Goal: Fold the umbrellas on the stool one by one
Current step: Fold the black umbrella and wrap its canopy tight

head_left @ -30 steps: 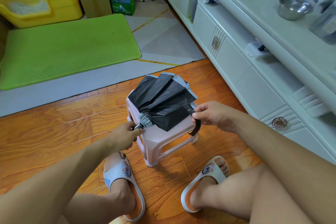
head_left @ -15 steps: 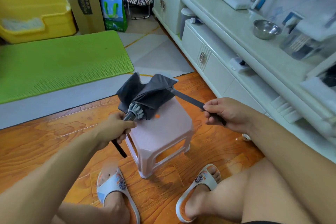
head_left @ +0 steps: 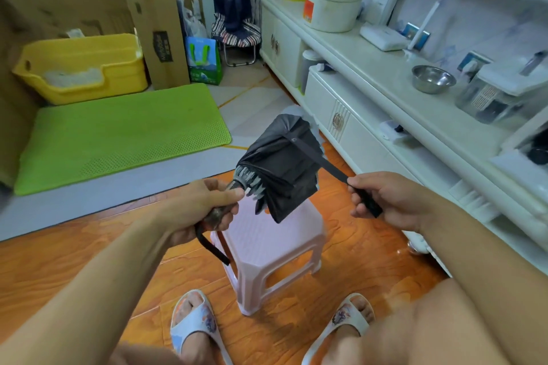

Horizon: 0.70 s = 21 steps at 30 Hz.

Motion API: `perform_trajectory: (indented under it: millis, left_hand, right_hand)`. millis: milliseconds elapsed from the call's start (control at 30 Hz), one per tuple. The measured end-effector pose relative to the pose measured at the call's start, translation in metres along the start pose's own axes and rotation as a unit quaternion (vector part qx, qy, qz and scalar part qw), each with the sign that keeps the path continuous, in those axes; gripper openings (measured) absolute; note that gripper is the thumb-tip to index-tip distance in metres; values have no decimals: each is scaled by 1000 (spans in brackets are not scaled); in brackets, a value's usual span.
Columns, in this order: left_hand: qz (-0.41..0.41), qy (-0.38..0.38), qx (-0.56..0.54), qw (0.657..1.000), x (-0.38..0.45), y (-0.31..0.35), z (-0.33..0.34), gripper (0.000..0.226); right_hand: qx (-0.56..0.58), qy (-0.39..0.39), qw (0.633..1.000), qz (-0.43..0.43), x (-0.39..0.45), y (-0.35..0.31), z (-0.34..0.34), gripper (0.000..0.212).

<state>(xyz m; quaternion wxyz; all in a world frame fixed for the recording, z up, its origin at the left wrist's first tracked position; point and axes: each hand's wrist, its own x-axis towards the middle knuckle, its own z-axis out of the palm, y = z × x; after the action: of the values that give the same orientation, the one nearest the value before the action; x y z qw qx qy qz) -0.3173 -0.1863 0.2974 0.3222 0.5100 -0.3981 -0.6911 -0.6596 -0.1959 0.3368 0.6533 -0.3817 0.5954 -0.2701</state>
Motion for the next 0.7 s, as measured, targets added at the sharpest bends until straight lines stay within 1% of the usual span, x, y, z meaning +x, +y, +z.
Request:
perform_trajectory:
  millis: [67,100,133,167,200,233,267,300,333,367,433,467,500,533,600,700]
  left_hand:
    - [19,33,52,998,0,-3,5,29]
    - [23,57,76,995,1,-5,7,27]
    - [31,88,123,988,2,-8,7,27]
    - [44,126,211,968,3,-10,8,27]
    - [60,174,327,927,5,-14,9,26]
    - [73,221,431,872,6,-16,11,27]
    - [94,262,498,821,6,-17,14,27]
    - [124,289,530,787,6,-15,14,28]
    - [156,302,547,764,6,-12,13,32]
    - [189,306,566,742,7,-8,9,42]
    - [238,293,630,678,12,-4,-3,70]
    - [253,290,660,645,13,-2,-6,76]
    - [266,285,679,622,14,-2,-9,77]
    - [272,280,691,609,15,-1,-10,76]
    - [287,260,706,593,18,1,-9,75]
    - [294,249,712,588,19,5,-6,70]
  right_hand:
    - [-2,-12,1000,-3,-1,-3,1,23]
    - [-8,-17,1000,-5,-2,-4,1,24]
    - [-17,-18,1000,-8,-2,-4,1,24]
    - [-21,-16,1000,-12,-3,-4,-1,25]
    - [-21,-11,1000,-15,-3,-4,-3,24]
    - [-16,-4,1000,-14,-3,-4,-6,24]
    - [-7,2,1000,-10,-4,-4,-8,23]
    - [-2,4,1000,-6,-5,-4,-11,22]
    - [-3,2,1000,-4,-6,-4,-13,22]
    - [-7,-2,1000,-3,-7,-3,-15,22]
    - [-17,-15,1000,-4,-7,-2,-16,22]
    - [-19,-19,1000,-5,-7,-2,-15,22]
    - [-18,-21,1000,-6,-6,-2,-14,22]
    - [-17,-20,1000,-7,-5,-3,-13,23]
    - [-16,-17,1000,-9,-3,-3,-11,25]
    - [-47,-9,999,-2,-2,1,-13,25]
